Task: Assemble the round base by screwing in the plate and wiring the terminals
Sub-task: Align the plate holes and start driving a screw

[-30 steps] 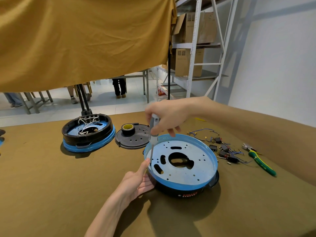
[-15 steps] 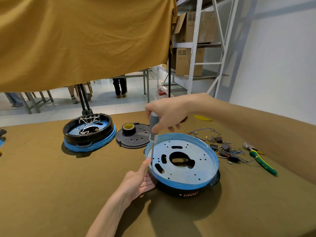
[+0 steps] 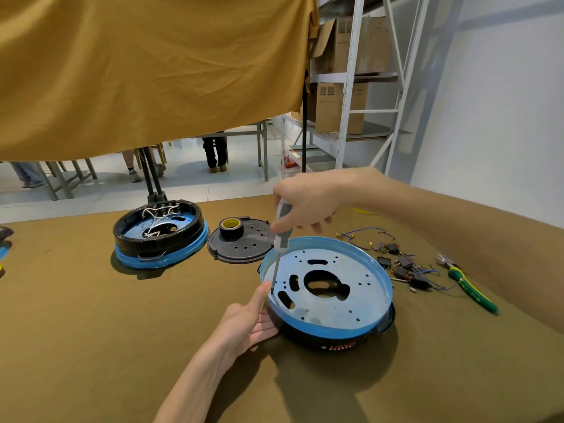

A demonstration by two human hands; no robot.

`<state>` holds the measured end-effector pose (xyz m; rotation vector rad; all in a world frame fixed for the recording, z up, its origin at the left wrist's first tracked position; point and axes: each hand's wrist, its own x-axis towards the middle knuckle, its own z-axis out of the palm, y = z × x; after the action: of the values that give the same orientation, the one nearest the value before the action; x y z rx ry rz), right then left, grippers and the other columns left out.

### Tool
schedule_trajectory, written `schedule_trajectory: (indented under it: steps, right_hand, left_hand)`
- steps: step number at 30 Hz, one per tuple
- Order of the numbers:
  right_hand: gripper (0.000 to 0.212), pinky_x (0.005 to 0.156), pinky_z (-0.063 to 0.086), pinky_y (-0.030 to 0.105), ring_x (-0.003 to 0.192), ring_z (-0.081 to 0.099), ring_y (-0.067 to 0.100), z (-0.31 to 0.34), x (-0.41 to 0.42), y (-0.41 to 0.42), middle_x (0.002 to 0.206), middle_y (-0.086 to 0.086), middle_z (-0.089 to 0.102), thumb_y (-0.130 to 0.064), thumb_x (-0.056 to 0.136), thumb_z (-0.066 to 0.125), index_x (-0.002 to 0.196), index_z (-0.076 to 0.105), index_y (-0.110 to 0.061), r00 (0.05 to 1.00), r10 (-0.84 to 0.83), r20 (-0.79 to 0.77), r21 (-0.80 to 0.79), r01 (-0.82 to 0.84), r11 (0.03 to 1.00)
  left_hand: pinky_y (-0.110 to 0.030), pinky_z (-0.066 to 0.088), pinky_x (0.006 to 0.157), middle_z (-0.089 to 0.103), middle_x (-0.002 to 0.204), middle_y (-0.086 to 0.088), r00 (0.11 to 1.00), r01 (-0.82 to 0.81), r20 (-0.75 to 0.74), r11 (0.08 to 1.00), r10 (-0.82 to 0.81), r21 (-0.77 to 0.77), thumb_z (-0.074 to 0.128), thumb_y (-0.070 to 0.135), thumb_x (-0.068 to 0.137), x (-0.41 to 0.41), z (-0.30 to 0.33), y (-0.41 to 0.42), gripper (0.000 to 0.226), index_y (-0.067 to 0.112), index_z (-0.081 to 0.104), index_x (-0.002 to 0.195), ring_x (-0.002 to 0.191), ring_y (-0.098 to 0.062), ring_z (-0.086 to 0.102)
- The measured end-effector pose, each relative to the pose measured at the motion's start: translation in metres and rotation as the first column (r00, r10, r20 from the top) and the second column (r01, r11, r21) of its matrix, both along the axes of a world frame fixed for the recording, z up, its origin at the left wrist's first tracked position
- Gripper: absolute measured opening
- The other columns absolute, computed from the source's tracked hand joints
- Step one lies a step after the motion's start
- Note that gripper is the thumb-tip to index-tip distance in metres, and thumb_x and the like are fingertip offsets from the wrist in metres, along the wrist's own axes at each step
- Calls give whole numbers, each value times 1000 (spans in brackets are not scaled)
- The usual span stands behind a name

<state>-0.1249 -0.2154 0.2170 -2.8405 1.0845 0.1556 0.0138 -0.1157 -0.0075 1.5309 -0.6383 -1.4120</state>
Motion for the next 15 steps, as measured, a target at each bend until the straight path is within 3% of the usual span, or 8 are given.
schedule_trajectory:
  steps: [2,3,5,7,9,11,15]
  right_hand:
    - [29,42,48,20,54,71,15,4,-3,0,85,6,73,-35,96,68,109,49,-18,999,31,27,118,-34,992]
    - [27,40,48,21,53,71,17,1,-3,1,78,5,75,-36,97,67,104,51,-17,998,32,47,118,-37,992]
    - [42,40,50,23,47,70,19,-3,0,2,59,2,72,-50,99,59,93,60,-9,1000,3,31,8,-3,1000]
    - [50,42,50,23,44,68,15,-4,2,1,52,-1,69,-57,99,55,90,64,-9,1000,-16,0,-82,16,996]
    - [32,41,48,21,49,69,14,-2,1,-1,64,1,73,-47,97,63,103,58,-16,999,12,41,-6,-12,1000]
    - [21,42,49,21,55,71,19,-5,0,-1,79,7,74,-38,97,66,104,53,-23,990,70,120,54,-76,996]
    - [41,39,52,26,49,70,23,-9,7,4,69,8,72,-54,99,57,97,61,-14,995,41,95,-54,-35,998]
  left_hand:
    - [-35,65,74,79,99,-17,1000,4,5,1000,-4,-3,75,72,50,0,1,1,100,-3,66,115,88,-26,79]
    - [-33,65,71,80,97,-16,1000,9,7,1000,-9,-2,74,72,52,-1,2,1,96,-2,66,113,87,-25,79]
    - [-30,64,66,80,93,-15,1000,13,1,1000,-13,-4,73,70,56,-1,3,2,91,-2,66,110,84,-24,79]
    - [-30,64,66,80,93,-16,1000,11,1,1000,-11,-3,73,70,57,-2,4,3,89,-2,65,108,85,-24,79]
    - [-32,65,71,79,98,-16,1000,1,12,1000,-1,2,73,71,55,-2,5,4,91,-2,66,110,88,-26,79]
    - [-33,65,74,79,101,-17,1000,-4,15,1000,4,6,73,71,56,-3,5,4,95,-3,66,115,90,-26,79]
    - [-34,65,74,78,103,-19,1000,-11,-1,1000,12,14,73,69,55,-3,7,4,100,-6,63,121,91,-27,79]
